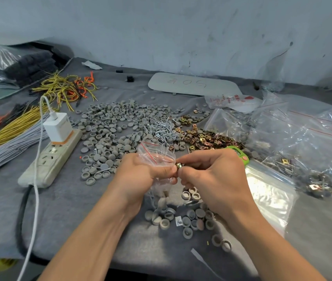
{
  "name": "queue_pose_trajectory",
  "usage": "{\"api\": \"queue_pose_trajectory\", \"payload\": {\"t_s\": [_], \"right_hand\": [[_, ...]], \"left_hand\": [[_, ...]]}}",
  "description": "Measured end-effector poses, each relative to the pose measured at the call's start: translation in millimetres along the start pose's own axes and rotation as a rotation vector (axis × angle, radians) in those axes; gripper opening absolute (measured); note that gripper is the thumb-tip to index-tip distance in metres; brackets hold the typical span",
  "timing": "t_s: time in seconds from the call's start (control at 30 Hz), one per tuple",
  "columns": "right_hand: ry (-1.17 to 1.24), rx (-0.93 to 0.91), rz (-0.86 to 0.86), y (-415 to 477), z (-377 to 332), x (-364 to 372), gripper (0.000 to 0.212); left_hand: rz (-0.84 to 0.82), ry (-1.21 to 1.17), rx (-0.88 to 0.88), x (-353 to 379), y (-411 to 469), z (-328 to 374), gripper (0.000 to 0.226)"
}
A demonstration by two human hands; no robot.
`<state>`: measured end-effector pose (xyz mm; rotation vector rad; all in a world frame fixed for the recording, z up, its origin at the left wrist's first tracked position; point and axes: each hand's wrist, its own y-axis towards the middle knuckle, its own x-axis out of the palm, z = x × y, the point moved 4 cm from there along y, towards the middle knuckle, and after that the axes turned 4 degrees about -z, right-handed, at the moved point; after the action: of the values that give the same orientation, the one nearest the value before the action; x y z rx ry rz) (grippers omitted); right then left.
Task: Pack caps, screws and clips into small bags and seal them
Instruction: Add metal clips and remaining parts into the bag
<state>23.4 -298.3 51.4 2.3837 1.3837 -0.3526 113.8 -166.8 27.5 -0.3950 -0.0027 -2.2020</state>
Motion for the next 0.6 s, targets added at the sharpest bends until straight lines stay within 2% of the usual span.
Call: {"api": "queue_pose_trajectory", "payload": {"t_s": [0.1,0.27,0.37,0.47,0.53,0.6], "right_hand": [[0.040,0.019,0.029,2.2,-0.6,1.5,0.029],[-0.056,-0.139,0.057,-4.4,-10.0,1.7,0.045],[0.057,-0.048,0.020,-2.4,-4.1,-0.7,0.042],[0.300,0.084,-0.113,2.5,3.9,-1.6,0.032],[0.446,0.176,-0.149,4.1,9.3,-2.0,0.025],[0.524,0.244,-0.147,6.0,15.6,-2.8,0.015]], "left_hand": [[0.011,-0.010,-0.004,1.6,4.3,0.0,0.014],[-0.064,-0.053,-0.072,1.8,10.3,-1.2,0.013],[-0.088,-0.081,-0.108,-1.1,12.0,-3.4,0.020],[-0.108,-0.126,-0.123,-1.6,10.0,-6.0,0.024],[-0.116,-0.136,-0.095,-2.0,8.7,-6.7,0.017],[-0.154,-0.051,-0.005,-2.3,8.0,-4.6,0.020]]}}
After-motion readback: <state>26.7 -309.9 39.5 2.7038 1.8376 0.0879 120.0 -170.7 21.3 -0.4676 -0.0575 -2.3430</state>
